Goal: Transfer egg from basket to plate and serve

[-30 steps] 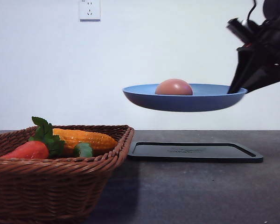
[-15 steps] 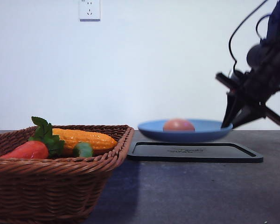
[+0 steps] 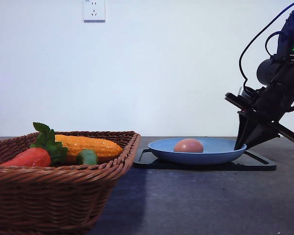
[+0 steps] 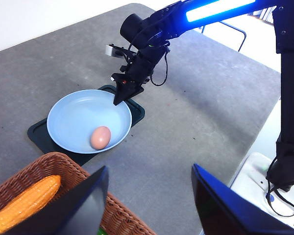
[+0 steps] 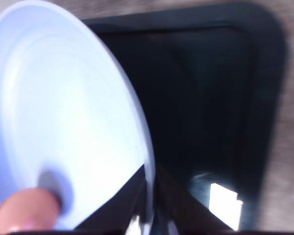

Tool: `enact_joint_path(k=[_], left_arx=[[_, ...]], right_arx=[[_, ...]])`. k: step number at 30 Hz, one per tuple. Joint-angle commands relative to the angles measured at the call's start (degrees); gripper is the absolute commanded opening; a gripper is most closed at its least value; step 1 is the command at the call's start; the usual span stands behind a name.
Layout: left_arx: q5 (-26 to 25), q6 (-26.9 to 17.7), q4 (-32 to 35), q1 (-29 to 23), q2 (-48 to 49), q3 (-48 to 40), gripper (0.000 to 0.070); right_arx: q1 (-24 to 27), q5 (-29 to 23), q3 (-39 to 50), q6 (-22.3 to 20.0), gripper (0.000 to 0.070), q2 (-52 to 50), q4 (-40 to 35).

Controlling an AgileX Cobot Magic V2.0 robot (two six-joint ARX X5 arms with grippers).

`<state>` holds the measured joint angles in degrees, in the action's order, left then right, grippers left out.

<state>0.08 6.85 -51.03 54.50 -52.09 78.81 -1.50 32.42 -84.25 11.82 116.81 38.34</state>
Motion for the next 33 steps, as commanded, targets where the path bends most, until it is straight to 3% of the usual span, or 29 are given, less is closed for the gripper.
enact_joint_path(k=[1,5,7,10,13,18,22,26,29,33], left_arx=[[0.2,-0.2,0.5,0.5,-0.8,1.3,0.0342],[0.2,-0.2,0.4,0.5,-1.5,1.3,0.0342],[0.2,-0.2,0.5,0.5,-1.9,1.3,0.0342],[0.2,-0.2,0.5,0.5,-2.3,1.3,0.0341],[0.2,-0.3,0.8,0.5,-3.1,1.3,0.0341],[0.8,-3.1,1.5,0.5,-4.5,1.3,0.0339],[4.0,-4.5,2.5,0.3,-6.2,1.3,0.0323],[13.4,-5.3,2.3,-0.5,-8.6,1.3,0.0195],[16.8,-8.2,1.9,-1.7,-10.9,1.3,0.0024],[17.0,-10.8,1.5,-5.4,-13.8,1.3,0.0000]], right_arx=[[-0.1,-1.2,-1.5,-0.3,0.0000,0.8,-0.3],[0.0,-1.6,-1.5,-0.3,0.0002,0.8,-0.7],[0.1,-1.5,-1.5,-0.6,0.0069,0.8,-0.5],[0.1,-1.3,-1.5,-0.8,0.0238,0.7,-0.4],[0.2,-0.9,-1.9,-0.8,0.0273,0.6,-0.1],[1.0,-1.0,-4.4,-1.5,0.0273,-1.0,3.4],[1.8,-1.3,-8.3,-2.3,0.0240,-2.9,9.3],[2.4,-3.9,-10.3,-4.6,0.0083,-7.2,13.3],[2.4,-6.6,-10.4,-6.6,0.0005,-11.9,15.0],[0.0,-12.3,-10.3,-8.4,0.0000,-18.3,18.9]])
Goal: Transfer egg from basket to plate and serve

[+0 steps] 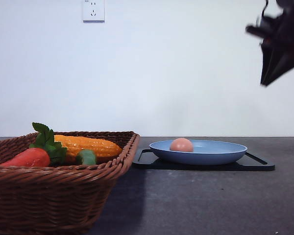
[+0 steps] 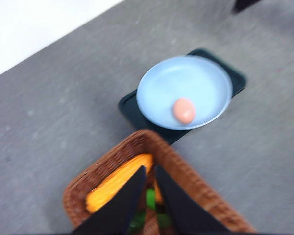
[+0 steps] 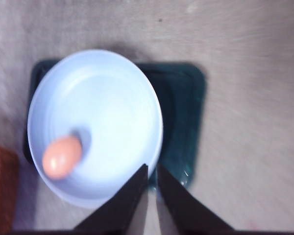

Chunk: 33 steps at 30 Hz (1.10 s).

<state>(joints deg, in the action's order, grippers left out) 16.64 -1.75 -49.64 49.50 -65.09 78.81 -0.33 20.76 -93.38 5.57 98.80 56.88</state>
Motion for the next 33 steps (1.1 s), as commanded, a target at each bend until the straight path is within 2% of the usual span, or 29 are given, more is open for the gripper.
enact_joint_path(k=[1,4,10,13,16,19,25,28,33], left_arx=[[0.5,-2.3,-0.1,-1.7,-1.6,1.3,0.0000],[0.4,-2.4,-0.3,-6.2,-3.5,1.0,0.0000],[-0.3,-4.7,0.4,-17.0,-3.6,-3.3,0.0000],[-4.3,-4.1,2.6,-22.6,-2.0,-7.8,0.0000],[-10.0,-1.3,8.1,-26.4,1.4,-14.0,0.0000],[-12.9,2.6,14.7,-27.3,5.7,-20.8,0.0000],[-13.7,7.4,25.5,-25.2,15.3,-33.9,0.0000],[-13.7,11.0,29.4,-22.8,20.4,-39.9,0.0000],[-13.6,14.0,33.8,-19.5,27.3,-47.7,0.0000]], right_arx=[[-2.3,-2.1,-1.1,-2.6,0.0000,-1.9,1.2],[-6.7,-6.7,0.3,-3.1,0.0000,-7.4,1.5],[-15.7,-15.9,8.6,-3.1,0.0000,-18.7,-3.6],[-20.5,-18.9,15.1,-3.0,0.0000,-24.8,-8.0],[-24.5,-20.7,22.6,-2.6,0.0000,-30.9,-14.1],[-28.1,-22.6,30.8,-1.3,0.0000,-36.9,-21.5],[-34.1,-27.0,46.9,-0.1,0.0000,-45.1,-36.1],[-35.9,-28.6,54.6,0.4,0.0000,-47.8,-43.3],[-37.1,-28.7,65.1,2.6,0.0000,-48.8,-55.6]])
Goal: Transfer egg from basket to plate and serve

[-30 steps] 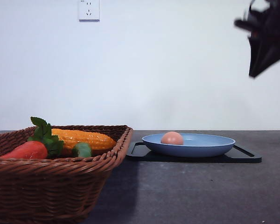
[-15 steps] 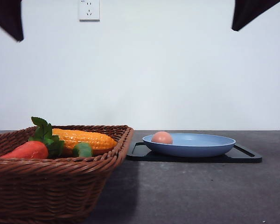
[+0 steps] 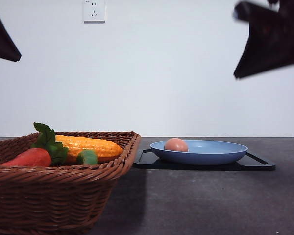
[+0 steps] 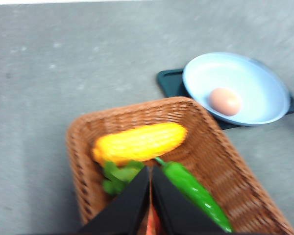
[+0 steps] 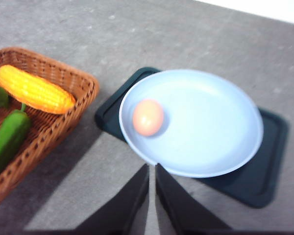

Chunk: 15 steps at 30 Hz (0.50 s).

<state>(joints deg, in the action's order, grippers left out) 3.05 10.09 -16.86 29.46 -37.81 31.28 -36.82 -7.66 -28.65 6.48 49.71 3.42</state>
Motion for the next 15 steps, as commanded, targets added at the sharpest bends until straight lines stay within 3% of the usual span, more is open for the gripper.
enact_joint_path(k=[1,4,15], left_arx=[[-0.1,3.0,1.5,1.0,0.9,-1.1,0.0000],[0.0,5.9,0.6,1.7,1.7,-1.3,0.0000],[0.0,5.8,0.7,1.7,1.2,-1.3,0.0000]], right_arx=[[-0.5,-0.3,1.9,1.9,0.0000,0.4,-4.5],[-0.5,-0.3,3.9,1.9,0.0000,0.4,-6.3],[-0.5,-0.3,3.9,1.9,0.0000,0.3,-8.2]])
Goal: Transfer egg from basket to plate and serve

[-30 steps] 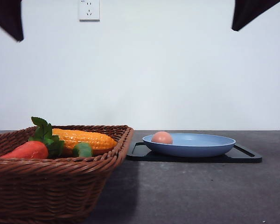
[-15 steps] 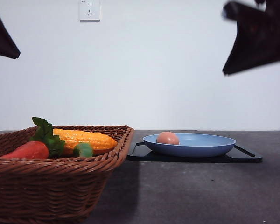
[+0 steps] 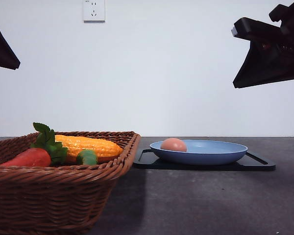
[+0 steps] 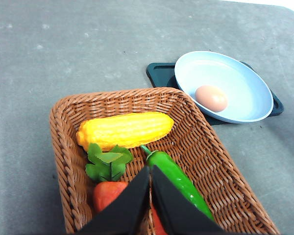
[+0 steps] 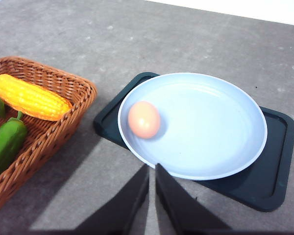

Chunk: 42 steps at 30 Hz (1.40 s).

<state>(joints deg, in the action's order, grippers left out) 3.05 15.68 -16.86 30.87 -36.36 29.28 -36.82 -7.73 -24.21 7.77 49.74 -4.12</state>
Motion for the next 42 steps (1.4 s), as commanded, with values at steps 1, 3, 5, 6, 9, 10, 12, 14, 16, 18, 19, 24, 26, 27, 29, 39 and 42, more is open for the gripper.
enact_joint_path(k=[1,3,5,6,9,10,12,14,16,18,19,24,26,27,29,39,42], left_arx=[[0.0,0.2,0.7,0.3,-0.3,0.7,0.0000],[0.0,0.2,0.7,0.3,-0.3,0.7,0.0000],[0.0,0.2,0.9,0.3,-0.3,0.6,0.0000],[0.0,0.2,0.9,0.3,0.0,0.6,0.0000],[0.1,-0.2,-0.2,-0.5,4.1,0.5,0.0000],[-0.2,-1.2,-0.8,-0.8,6.3,0.5,0.0000],[0.0,-5.9,-1.4,-2.5,11.3,0.4,0.0000],[0.0,-9.4,-1.5,-5.3,16.3,0.1,0.0000],[0.0,-12.6,-1.8,-8.9,20.8,-0.5,0.0000],[0.0,-14.6,-1.9,-13.0,24.4,-1.4,0.0000],[0.0,-15.1,-1.6,-15.1,25.9,-2.0,0.0000],[0.0,-15.0,-1.1,-24.4,31.5,-7.6,0.0000],[-0.1,-14.3,-1.1,-27.0,33.2,-11.0,0.0000],[-0.1,-14.0,-1.0,-27.9,33.9,-12.7,0.0000],[0.0,-13.4,-0.9,-29.3,35.1,-16.2,0.0000],[0.0,-13.3,5.3,-31.2,36.2,-27.1,0.0000],[0.0,-12.9,5.9,-31.2,36.2,-28.7,0.0000]], right_arx=[[-0.5,-0.2,-0.6,0.6,0.0000,0.3,-0.6],[-0.5,-0.2,-0.6,0.6,0.0000,0.3,-0.6],[-0.4,-0.3,-0.6,0.6,0.0000,0.3,-0.6],[-0.4,-0.3,-0.6,0.6,0.0000,0.3,-0.6],[-0.5,-0.3,-0.6,0.6,0.0000,0.3,-0.6],[-0.5,-0.2,-0.6,0.6,0.0000,0.3,-0.6],[-0.5,-0.2,-0.6,0.6,0.0000,0.3,-0.6],[-0.5,-0.2,-0.6,0.6,0.0000,0.3,-0.6],[-0.5,-0.3,-0.6,0.6,0.0000,0.3,-0.6],[-0.5,-0.3,-0.6,0.6,0.0000,0.3,-0.6],[-0.5,-0.3,-0.6,0.6,0.0000,0.3,-0.6],[-0.5,-0.3,-0.6,0.6,0.0000,0.3,-0.6],[-0.5,-0.3,-0.6,0.6,0.0000,0.3,-0.6],[-0.5,-0.3,-0.6,0.6,0.0000,0.3,-0.6],[-0.5,-0.3,-0.6,0.6,0.0000,0.3,-0.6],[-0.5,-0.3,-0.6,0.6,0.0000,0.3,-0.6],[-0.5,-0.3,-0.6,0.6,0.0000,0.3,-0.6]])
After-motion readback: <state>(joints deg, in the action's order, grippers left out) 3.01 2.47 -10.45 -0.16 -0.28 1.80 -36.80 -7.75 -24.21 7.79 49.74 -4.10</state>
